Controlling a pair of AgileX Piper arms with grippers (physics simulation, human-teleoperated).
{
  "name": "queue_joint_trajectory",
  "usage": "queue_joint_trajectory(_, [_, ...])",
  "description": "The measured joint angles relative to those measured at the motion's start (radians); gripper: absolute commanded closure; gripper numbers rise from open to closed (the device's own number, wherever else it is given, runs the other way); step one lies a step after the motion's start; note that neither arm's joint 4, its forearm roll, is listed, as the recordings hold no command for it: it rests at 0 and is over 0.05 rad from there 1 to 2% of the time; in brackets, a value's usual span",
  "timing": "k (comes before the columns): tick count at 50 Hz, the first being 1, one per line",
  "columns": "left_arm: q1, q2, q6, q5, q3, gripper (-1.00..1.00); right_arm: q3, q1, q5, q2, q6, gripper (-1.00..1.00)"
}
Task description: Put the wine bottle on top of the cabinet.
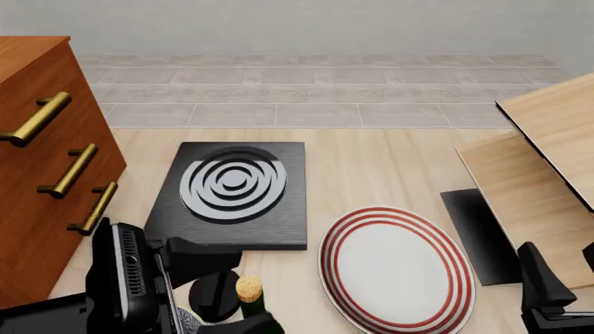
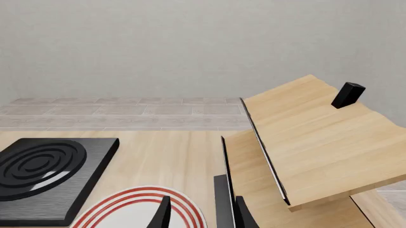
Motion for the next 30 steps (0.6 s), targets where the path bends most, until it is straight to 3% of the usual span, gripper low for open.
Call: queue_joint_trajectory(30, [-0.017,0.065,-0.007,-0.066,0.033,-1.00,0.000,0.000,0.001,0.000,0.000,-1.00])
